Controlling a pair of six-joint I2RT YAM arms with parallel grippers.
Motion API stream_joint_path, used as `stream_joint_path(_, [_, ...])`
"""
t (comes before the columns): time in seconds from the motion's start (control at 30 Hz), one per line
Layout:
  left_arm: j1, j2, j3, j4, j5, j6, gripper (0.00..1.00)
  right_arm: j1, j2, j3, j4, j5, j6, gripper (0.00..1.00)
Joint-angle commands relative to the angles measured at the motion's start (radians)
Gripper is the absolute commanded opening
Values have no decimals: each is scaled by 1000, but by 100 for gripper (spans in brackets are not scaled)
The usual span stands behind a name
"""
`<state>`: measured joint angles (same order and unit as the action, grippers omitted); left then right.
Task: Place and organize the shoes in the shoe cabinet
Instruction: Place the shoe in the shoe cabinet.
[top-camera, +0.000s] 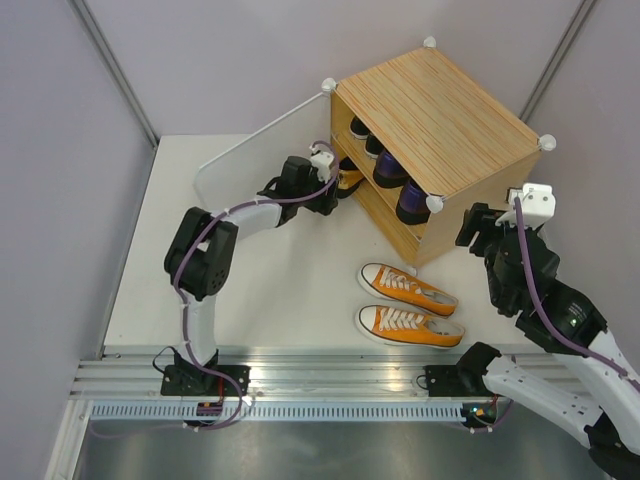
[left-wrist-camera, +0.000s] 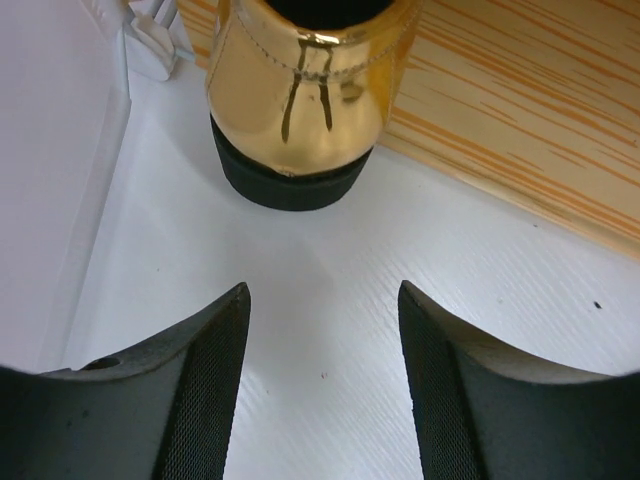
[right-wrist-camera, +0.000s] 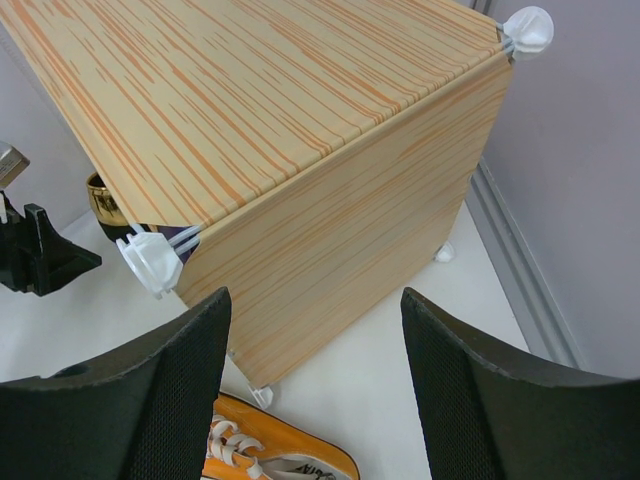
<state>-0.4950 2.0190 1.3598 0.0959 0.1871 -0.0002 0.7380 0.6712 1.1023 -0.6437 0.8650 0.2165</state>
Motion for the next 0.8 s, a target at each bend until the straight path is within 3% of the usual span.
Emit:
stream_joint_path(0.0, [-4, 58, 87, -4, 25, 51, 64, 6, 16, 27, -8, -1, 12, 73])
stream_joint_path(0.43, [-4, 208, 305, -32, 6, 9, 49, 6, 50, 30, -4, 40, -25, 73])
stream_joint_path(0.77, [-2, 283, 438, -82, 11, 9, 47, 6, 76, 28, 12, 49, -39, 74])
